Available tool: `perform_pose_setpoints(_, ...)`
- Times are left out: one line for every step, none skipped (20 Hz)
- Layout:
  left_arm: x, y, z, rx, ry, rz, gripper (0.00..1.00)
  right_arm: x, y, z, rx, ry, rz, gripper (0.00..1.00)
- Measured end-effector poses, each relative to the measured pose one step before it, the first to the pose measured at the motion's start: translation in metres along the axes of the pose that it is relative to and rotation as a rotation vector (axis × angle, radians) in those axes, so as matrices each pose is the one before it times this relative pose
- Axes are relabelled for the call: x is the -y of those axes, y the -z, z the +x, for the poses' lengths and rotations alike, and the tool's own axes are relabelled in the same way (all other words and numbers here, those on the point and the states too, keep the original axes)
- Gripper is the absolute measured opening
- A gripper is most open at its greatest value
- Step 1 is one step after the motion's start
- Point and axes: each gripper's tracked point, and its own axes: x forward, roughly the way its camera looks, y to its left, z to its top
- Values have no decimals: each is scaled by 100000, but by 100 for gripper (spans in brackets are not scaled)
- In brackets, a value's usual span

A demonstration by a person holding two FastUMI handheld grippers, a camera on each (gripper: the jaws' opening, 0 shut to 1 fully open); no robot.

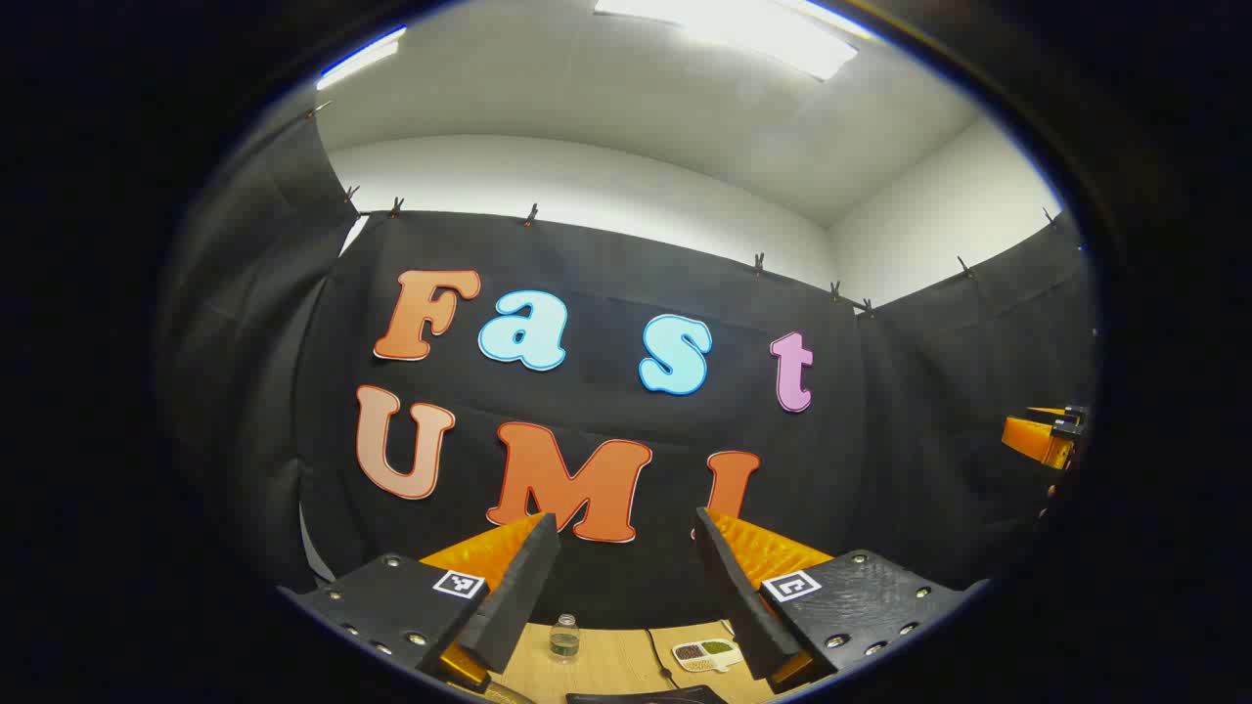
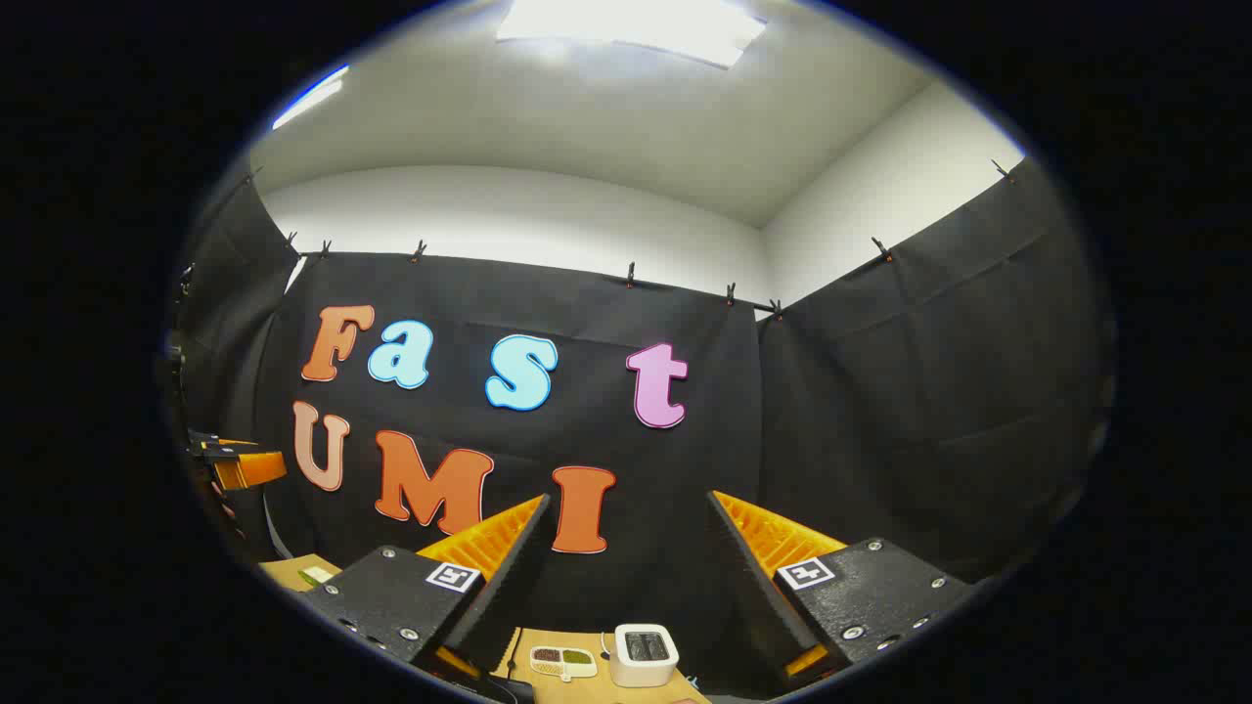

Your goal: First push the handle of the pot to place it horizontally, then grasp the pot with both hands and set it on the induction cooktop.

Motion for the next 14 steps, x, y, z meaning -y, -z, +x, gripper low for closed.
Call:
perform_pose_setpoints(260,-89,-71,303,-68,279,86,158,-52,-11,420,-89,-478,95)
perform_pose_setpoints(-67,-82,-39,113,-270,262,86,169,8,-24,92,100,-517,95)
perform_pose_setpoints(90,25,-50,16,-37,221,86,88,65,73,-282,-68,-284,95)
perform_pose_setpoints(206,-55,-107,42,35,83,86,51,26,-80,-48,-461,49,95)
perform_pose_setpoints(114,71,-24,-105,12,-265,86,-65,122,-37,-214,-426,146,95)
perform_pose_setpoints(248,81,28,-213,331,-381,86,-54,119,181,-32,-692,246,95)
perform_pose_setpoints(165,20,-23,-105,46,-209,86,-48,44,74,-2,-376,79,95)
perform_pose_setpoints(-70,2,-197,-51,-354,259,87,-13,116,68,-26,-199,142,95)
perform_pose_setpoints(-81,-52,-141,212,-557,421,86,96,35,-36,137,-303,202,95)
perform_pose_setpoints(74,-88,259,155,-307,448,86,30,106,106,-190,-15,168,95)
perform_pose_setpoints(81,-231,-68,527,-161,352,86,171,123,76,-15,-40,-20,95)
perform_pose_setpoints(-12,-151,-14,405,-99,276,87,251,152,63,-122,229,-42,95)
perform_pose_setpoints(45,-239,-39,441,-176,267,86,153,183,95,-223,152,13,95)
perform_pose_setpoints(17,49,65,407,-243,265,86,137,130,107,-171,243,141,95)
